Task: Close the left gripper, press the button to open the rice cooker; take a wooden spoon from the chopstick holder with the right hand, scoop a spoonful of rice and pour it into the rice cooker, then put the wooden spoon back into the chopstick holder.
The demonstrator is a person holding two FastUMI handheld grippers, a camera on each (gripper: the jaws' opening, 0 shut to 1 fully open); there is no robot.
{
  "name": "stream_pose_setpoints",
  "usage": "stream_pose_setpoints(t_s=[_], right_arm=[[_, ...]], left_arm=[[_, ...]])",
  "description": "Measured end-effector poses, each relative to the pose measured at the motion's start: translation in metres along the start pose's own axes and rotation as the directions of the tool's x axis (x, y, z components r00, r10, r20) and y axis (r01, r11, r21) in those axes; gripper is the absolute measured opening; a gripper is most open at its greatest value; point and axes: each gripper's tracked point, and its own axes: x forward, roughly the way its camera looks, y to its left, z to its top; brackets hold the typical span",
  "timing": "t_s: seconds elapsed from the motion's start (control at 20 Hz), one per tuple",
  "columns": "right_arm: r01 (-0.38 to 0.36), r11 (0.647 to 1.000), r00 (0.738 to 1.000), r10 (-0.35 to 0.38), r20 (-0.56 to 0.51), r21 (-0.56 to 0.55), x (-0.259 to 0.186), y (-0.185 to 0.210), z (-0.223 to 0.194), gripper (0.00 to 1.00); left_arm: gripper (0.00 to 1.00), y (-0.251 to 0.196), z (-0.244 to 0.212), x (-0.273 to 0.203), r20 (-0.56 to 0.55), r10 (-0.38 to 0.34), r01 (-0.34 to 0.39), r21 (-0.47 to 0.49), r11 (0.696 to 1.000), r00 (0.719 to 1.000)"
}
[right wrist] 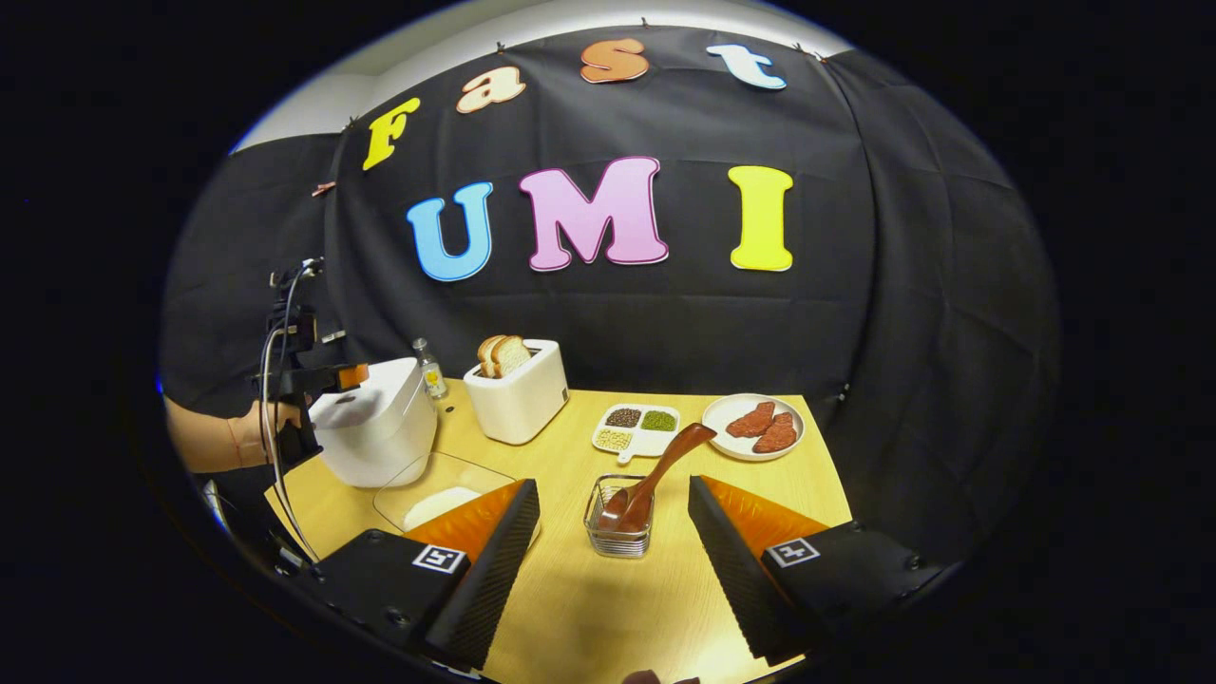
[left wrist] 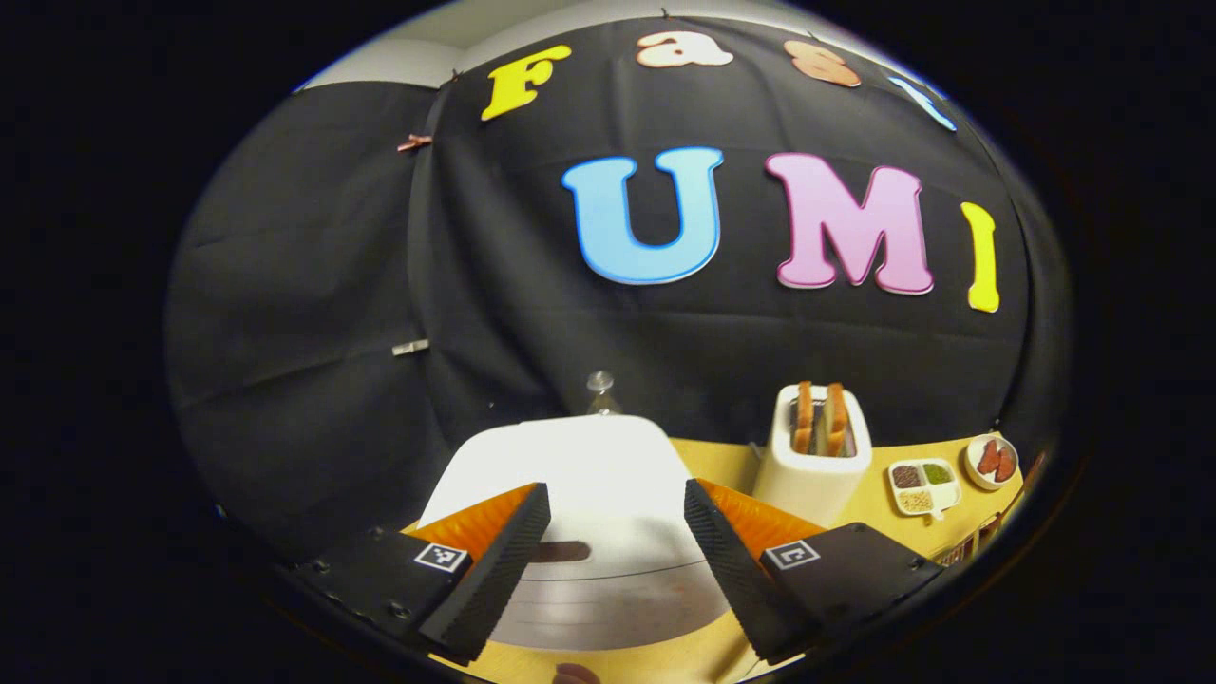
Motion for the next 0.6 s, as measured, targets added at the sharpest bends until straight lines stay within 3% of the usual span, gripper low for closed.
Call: stream_pose_setpoints(t_s=[0.3,0.6], right_arm=[[0.039,0.999,0.996,-0.041,0.085,0.020,0.001,-0.015,0.034,0.98],[0.035,0.999,0.981,-0.035,0.189,0.004,0.007,0.000,0.070,0.98]], left_arm=[[0.97,-0.090,0.067,-0.039,0.157,-0.211,0.216,-0.013,0.976,0.965],[0.98,-0.175,0.088,-0.103,0.246,-0.429,0.442,0.004,0.897,0.869]])
